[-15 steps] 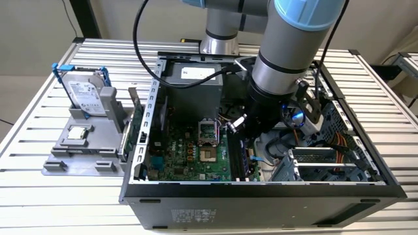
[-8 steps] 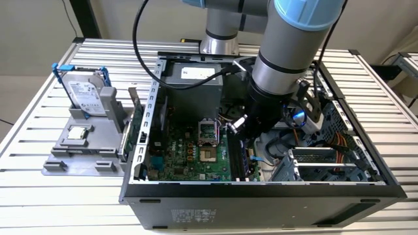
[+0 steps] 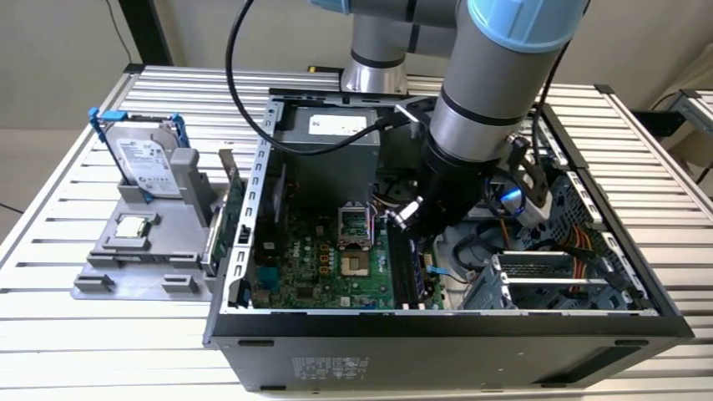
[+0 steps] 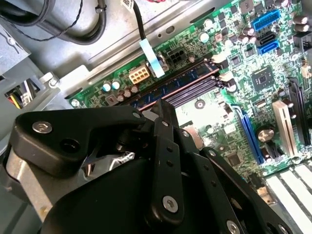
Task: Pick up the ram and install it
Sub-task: 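Press down the ram until it locks into place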
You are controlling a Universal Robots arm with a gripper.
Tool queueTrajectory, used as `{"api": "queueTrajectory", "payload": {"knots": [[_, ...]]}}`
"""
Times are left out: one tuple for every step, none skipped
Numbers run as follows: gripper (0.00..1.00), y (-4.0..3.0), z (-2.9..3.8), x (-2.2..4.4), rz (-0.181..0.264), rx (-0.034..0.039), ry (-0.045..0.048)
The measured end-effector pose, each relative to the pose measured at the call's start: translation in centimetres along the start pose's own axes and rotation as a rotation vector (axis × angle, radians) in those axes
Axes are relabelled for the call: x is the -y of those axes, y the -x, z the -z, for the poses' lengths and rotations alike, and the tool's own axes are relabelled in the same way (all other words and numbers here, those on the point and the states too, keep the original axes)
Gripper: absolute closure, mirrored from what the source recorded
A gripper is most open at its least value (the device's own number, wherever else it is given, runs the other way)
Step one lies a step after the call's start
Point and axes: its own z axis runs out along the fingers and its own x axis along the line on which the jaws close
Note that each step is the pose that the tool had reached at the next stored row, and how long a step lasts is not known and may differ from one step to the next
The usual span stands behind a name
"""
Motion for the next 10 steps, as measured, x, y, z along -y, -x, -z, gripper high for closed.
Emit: {"api": "queueTrajectory", "payload": {"knots": [[1.0, 0.0, 0.0, 0.0, 0.006, 0.0, -0.0002], [1.0, 0.0, 0.0, 0.0, 0.012, 0.0, -0.0003], [1.0, 0.0, 0.0, 0.0, 0.017, 0.0, -0.0005], [1.0, 0.0, 0.0, 0.0, 0.022, 0.0, -0.0007], [1.0, 0.0, 0.0, 0.0, 0.027, 0.0, -0.0008], [1.0, 0.0, 0.0, -0.01, 0.031, 0.0, -0.0009], [1.0, 0.0, 0.0, -0.01, 0.037, 0.0, -0.0011], [1.0, 0.0, 0.0, -0.01, 0.043, 0.0, -0.0013], [1.0, 0.0, 0.0, -0.01, 0.051, -0.0001, -0.0015], [1.0, 0.01, 0.0, -0.01, 0.062, -0.0001, -0.0019]]}}
